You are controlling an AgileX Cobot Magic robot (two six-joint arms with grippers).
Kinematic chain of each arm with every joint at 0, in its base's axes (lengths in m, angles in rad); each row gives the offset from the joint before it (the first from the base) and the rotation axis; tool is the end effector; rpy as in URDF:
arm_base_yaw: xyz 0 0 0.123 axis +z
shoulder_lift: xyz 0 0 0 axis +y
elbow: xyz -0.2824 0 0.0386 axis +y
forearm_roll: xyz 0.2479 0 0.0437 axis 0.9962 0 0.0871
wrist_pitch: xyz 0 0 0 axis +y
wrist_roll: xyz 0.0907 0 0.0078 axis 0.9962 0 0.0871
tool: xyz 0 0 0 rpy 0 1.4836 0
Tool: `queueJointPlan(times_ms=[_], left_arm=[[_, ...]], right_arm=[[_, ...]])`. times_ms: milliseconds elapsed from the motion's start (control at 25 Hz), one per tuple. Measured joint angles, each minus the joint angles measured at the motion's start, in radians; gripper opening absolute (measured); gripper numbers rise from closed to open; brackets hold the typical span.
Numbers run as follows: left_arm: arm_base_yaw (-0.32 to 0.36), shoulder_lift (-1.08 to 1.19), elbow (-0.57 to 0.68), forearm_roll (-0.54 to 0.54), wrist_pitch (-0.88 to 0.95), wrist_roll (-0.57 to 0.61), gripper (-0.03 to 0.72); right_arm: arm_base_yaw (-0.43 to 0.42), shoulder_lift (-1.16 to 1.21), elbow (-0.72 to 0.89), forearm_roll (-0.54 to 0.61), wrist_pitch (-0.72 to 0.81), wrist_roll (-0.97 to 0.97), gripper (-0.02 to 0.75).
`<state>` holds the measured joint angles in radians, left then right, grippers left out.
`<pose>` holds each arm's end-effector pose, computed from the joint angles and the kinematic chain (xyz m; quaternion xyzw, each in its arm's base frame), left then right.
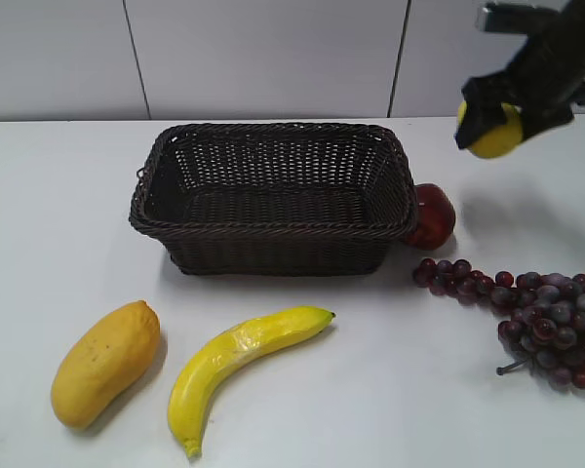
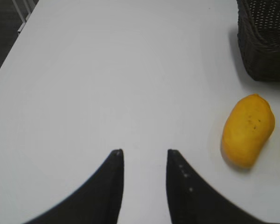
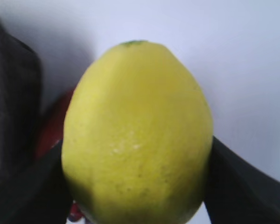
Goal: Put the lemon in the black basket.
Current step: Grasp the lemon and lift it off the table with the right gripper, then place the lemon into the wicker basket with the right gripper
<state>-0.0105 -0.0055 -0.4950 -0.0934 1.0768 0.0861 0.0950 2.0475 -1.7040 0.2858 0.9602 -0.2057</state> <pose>-0.0061 -0.0074 0.2748 0.0435 0.8552 -0.0272 0.5157 0.4402 0.0631 0.2314 -0.0868 0.9723 0.1194 0.1813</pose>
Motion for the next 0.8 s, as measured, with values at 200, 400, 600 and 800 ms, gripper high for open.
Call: queueJointPlan(times_ms=[200, 400, 600, 800], left_arm=[[0.000, 0.000, 0.000, 0.000, 0.000, 0.000, 0.236], [0.000, 0.000, 0.000, 0.000, 0.000, 0.000, 0.236], [0.000, 0.000, 0.000, 0.000, 0.000, 0.000, 0.236], [0.000, 0.000, 0.000, 0.000, 0.000, 0.000, 0.236]], right_arm=[[0.175, -0.001, -0.183, 0.002, -0.017, -0.003, 0.543], [0.321, 0.028, -0.234, 0.000, -0.089, -0.003, 0.543], [0.413, 0.122, -0.234, -0.004, -0.131, -0.004, 0.543], [0.436, 0.235, -0.234, -0.006, -0.140, -0.004, 0.543]])
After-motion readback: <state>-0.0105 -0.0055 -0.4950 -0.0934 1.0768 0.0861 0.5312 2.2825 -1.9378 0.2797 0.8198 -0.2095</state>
